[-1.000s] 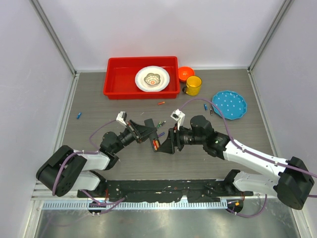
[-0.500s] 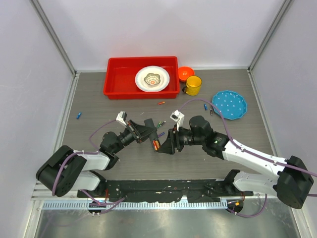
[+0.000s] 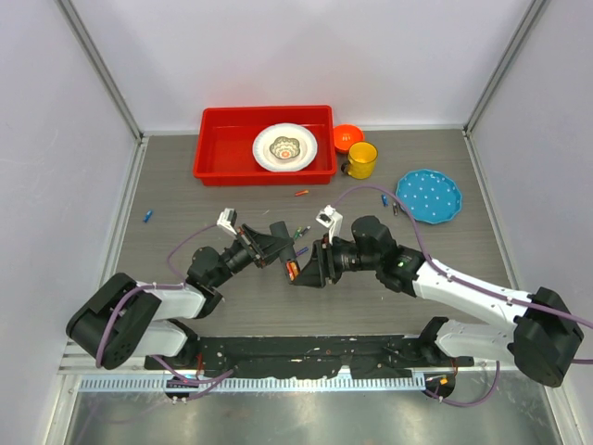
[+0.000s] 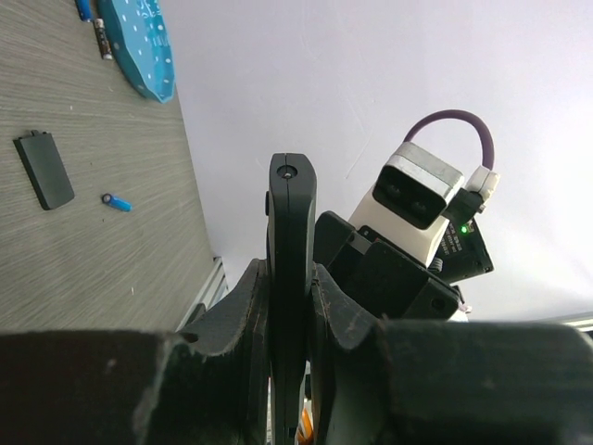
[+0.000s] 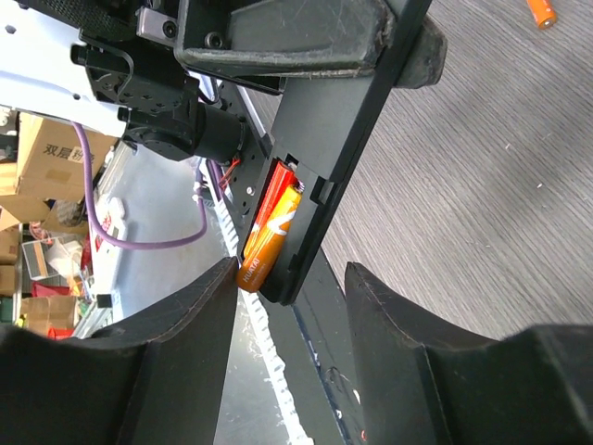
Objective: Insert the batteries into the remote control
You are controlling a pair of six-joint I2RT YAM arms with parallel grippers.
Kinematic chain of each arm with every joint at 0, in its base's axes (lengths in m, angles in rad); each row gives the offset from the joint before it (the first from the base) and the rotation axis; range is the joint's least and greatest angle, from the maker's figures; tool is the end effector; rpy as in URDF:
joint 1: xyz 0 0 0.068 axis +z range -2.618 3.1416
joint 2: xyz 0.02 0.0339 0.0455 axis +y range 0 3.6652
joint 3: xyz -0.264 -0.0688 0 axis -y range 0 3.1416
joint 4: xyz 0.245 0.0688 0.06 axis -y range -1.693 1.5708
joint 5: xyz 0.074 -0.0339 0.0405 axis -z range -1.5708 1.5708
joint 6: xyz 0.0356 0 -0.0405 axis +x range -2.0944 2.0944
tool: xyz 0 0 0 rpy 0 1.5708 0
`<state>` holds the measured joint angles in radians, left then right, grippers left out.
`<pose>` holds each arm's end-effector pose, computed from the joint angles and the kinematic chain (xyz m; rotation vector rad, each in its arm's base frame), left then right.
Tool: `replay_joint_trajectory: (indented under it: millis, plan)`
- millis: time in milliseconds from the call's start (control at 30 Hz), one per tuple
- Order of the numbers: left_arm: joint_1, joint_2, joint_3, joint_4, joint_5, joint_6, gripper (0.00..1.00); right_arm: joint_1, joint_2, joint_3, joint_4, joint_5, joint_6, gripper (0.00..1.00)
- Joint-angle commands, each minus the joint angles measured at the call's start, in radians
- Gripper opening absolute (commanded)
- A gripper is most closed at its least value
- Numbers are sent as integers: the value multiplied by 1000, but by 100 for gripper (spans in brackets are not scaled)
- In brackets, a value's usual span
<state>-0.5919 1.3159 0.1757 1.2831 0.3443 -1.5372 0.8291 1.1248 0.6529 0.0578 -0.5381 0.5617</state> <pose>0.1731 -0.1308 0.1867 -0.4826 1.7130 -1.9084 0.1536 0.1947 0.2517 -0.6809 2.1124 1.3760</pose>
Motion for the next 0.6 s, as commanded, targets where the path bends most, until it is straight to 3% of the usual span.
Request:
replay_joint_trajectory:
  millis: [0,567]
  plan:
    - [-16,-41,5,263,12,-6,0,-24,10,21,69,-9,38,54]
    - [-34,-47,7,263,5,2,0,-44,44,11,134,-36,101,49]
